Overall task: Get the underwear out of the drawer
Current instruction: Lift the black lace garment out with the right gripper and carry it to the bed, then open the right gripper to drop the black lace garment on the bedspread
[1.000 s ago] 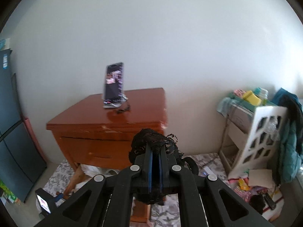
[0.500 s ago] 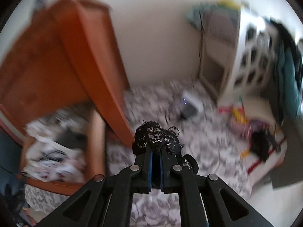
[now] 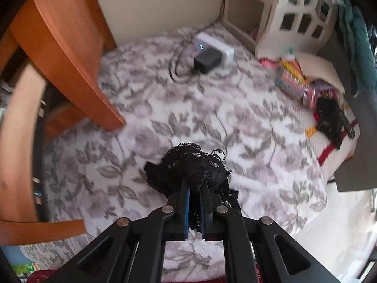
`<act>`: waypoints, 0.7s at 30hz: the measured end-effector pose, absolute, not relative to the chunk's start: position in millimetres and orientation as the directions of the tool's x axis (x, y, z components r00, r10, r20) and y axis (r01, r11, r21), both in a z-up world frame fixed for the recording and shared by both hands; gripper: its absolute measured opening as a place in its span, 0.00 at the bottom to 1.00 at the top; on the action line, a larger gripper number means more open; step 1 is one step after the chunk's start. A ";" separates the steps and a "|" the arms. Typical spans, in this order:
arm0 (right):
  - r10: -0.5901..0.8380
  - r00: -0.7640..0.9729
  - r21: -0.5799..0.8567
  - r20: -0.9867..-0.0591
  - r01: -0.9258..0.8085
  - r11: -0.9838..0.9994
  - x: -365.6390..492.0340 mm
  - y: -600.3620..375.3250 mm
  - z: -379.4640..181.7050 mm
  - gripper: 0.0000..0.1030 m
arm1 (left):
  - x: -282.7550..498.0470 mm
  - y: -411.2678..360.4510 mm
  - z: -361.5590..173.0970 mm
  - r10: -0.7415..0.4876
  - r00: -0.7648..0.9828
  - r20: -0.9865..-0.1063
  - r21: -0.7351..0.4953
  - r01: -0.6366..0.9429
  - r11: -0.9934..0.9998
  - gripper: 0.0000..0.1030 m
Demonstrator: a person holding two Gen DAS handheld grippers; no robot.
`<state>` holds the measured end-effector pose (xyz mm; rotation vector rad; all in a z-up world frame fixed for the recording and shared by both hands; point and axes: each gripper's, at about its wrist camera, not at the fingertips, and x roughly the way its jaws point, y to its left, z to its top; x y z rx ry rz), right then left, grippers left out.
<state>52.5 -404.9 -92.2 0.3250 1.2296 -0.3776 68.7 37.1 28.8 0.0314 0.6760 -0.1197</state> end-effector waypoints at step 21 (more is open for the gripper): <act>-0.045 0.258 0.063 -0.965 0.397 0.916 40.4 -406.1 -109.5 0.93 | 68.5 37.4 28.8 -0.101 0.774 -0.626 -0.010 0.121 0.993 1.00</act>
